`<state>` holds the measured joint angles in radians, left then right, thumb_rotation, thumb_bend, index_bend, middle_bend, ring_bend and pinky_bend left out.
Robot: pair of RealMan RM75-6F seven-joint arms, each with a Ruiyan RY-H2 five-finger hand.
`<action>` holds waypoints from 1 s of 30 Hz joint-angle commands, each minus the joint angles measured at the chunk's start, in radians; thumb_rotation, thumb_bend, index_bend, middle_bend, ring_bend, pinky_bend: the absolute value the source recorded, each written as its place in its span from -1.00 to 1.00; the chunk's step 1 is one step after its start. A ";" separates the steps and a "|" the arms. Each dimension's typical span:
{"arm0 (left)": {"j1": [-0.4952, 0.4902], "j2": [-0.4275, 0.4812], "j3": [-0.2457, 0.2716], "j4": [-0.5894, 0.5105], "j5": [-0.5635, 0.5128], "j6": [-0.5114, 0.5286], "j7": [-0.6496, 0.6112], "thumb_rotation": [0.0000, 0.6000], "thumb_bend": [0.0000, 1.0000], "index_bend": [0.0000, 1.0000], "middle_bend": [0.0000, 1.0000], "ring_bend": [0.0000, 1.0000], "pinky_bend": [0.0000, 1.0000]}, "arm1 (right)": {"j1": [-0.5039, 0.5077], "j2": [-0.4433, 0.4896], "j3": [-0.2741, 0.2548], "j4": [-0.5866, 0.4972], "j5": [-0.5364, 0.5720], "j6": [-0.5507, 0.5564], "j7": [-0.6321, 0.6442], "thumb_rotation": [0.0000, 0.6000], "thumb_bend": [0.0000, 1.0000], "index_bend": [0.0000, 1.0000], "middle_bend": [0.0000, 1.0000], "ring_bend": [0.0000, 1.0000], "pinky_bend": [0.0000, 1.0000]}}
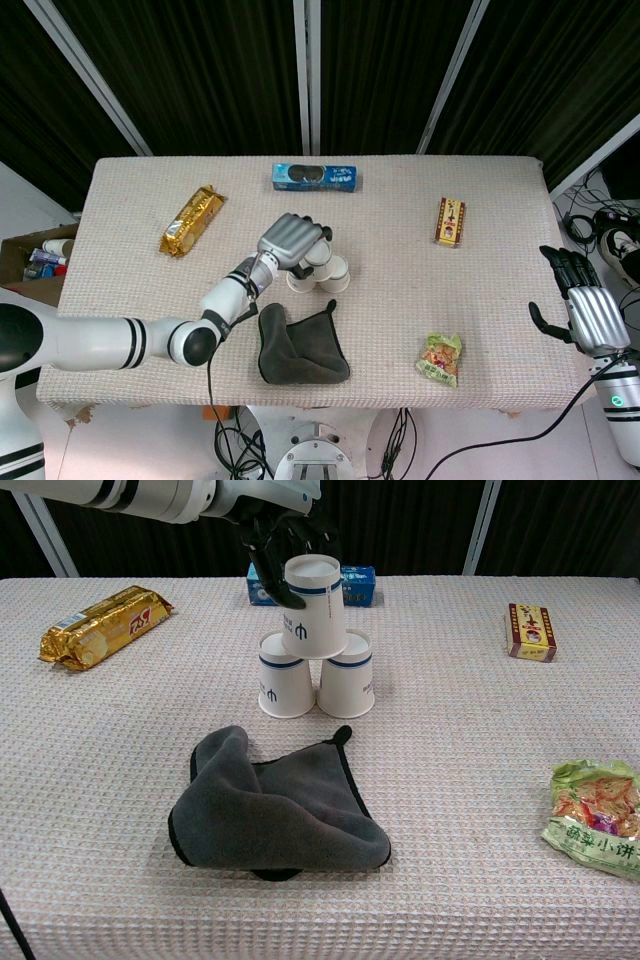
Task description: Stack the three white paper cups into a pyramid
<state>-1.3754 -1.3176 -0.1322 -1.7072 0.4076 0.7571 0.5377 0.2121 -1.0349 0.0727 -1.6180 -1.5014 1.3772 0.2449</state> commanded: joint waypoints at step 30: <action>0.650 0.207 0.228 -0.051 0.658 0.757 -0.311 1.00 -0.68 -0.62 -0.61 -0.69 -0.60 | -0.036 -0.045 -0.040 0.129 -0.126 0.086 0.195 1.00 -0.24 -0.92 -0.69 -0.98 -1.00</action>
<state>-0.8338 -1.1233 0.0228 -1.8260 0.9701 1.4250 0.2818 0.1826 -1.0679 0.0385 -1.5021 -1.6145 1.4490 0.4313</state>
